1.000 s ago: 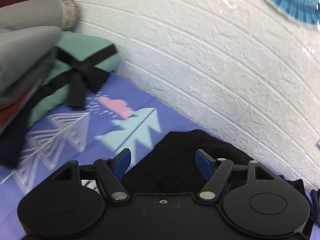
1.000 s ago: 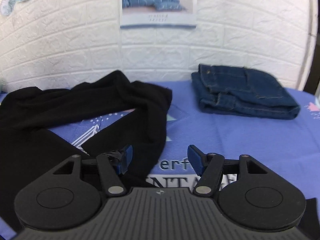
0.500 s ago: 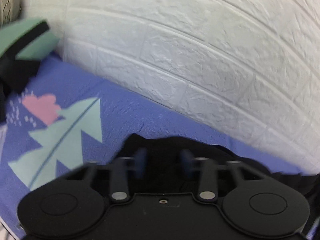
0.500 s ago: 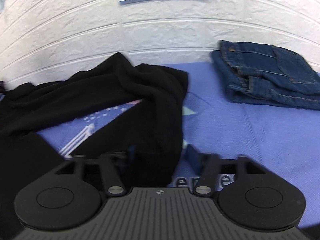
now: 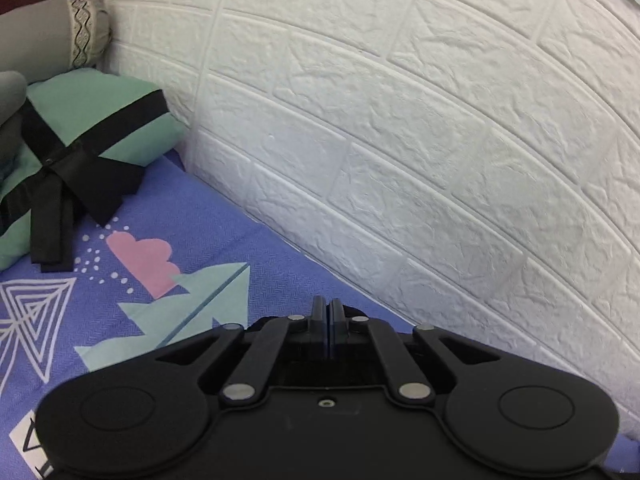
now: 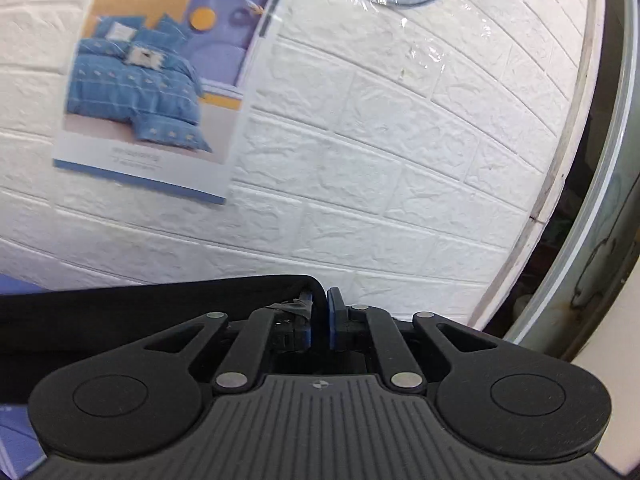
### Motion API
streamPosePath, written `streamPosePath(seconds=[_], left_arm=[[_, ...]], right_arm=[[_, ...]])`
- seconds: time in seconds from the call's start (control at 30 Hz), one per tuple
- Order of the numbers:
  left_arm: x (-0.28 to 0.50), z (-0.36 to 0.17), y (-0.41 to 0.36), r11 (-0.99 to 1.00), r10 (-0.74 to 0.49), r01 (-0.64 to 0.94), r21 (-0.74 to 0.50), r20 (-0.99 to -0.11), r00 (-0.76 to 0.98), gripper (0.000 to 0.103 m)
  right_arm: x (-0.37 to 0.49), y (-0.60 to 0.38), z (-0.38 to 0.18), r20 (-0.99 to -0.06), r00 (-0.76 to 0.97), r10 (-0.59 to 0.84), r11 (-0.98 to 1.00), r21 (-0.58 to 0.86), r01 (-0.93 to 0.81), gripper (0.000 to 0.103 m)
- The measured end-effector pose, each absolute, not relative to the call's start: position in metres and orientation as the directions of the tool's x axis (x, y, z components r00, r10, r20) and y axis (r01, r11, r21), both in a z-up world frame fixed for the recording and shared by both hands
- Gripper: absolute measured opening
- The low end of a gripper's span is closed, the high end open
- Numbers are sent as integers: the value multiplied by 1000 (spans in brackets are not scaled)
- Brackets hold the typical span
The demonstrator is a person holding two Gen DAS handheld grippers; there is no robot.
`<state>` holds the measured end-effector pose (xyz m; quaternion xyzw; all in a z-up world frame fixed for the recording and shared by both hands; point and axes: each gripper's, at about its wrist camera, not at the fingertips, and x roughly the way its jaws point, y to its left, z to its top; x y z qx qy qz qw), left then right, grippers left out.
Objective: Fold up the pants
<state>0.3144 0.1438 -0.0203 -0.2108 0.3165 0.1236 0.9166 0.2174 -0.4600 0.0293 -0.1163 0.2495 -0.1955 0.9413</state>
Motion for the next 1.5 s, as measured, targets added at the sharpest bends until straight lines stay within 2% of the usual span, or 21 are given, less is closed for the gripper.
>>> streamPosePath(seconds=[0.17,0.3,0.4,0.53,0.63,0.77,0.8,0.83,0.87,0.93,0.97,1.03,1.1,1.17,1.23,1.3,1.37,1.47,1.5], left_arm=[[323,-25,140,881,125,-384,-277,-646,753,0],[334,-32,134,885,154,-398,-243,-653,741,0],[344,-38,134,872,174,-426,-242,-660,731,0],[351,-46,140,849,236,-485,-209,-671,703,0],[348,-51,145,838,199,-488,-243,-697,689,0],[334,-43,133,858,148,-440,-264,-694,705,2],[330,-40,130,866,134,-423,-267,-691,710,12],[327,-37,127,873,109,-401,-276,-691,714,41],[325,-33,123,878,86,-383,-287,-694,715,77],[320,-23,116,891,64,-350,-288,-684,727,97],[318,-17,111,903,67,-332,-274,-672,738,101],[316,-7,103,925,57,-285,-251,-650,758,103],[316,-1,95,944,22,-226,-240,-639,769,103],[313,1,89,949,12,-209,-235,-635,772,103],[311,0,86,947,-21,-190,-259,-639,769,103],[311,-3,82,948,-45,-171,-268,-646,762,103],[312,-5,75,959,-47,-149,-243,-651,757,103],[315,-9,63,978,-79,-73,-196,-666,742,103],[317,-10,59,982,-96,-42,-186,-673,733,103]], right_arm=[[253,-464,3,-502,758,-417,900,-347,265,13],[281,-473,-18,-572,731,-372,926,-288,246,14],[304,-485,-30,-637,699,-326,945,-226,235,29],[304,-497,-24,-598,728,-336,942,-212,261,61],[301,-502,-20,-591,748,-300,954,-206,219,69],[299,-499,-20,-610,733,-301,950,-261,173,70],[298,-498,-21,-617,729,-296,950,-267,160,70],[296,-496,-24,-621,726,-295,950,-274,152,70],[295,-493,-25,-627,722,-293,949,-280,142,70],[291,-490,-27,-636,717,-285,949,-292,118,76],[290,-489,-27,-628,720,-296,943,-312,115,78],[285,-487,-26,-594,726,-346,920,-368,138,80],[283,-496,-21,-558,698,-449,881,-404,244,76],[280,-513,-14,-535,667,-518,854,-369,367,76],[271,-523,-6,-529,693,-490,872,-290,395,77],[265,-523,-3,-548,733,-404,915,-223,337,77],[261,-514,-2,-544,769,-336,941,-219,257,77],[265,-489,-8,-562,789,-250,956,-273,109,87],[266,-479,-11,-565,793,-228,952,-299,61,94]])
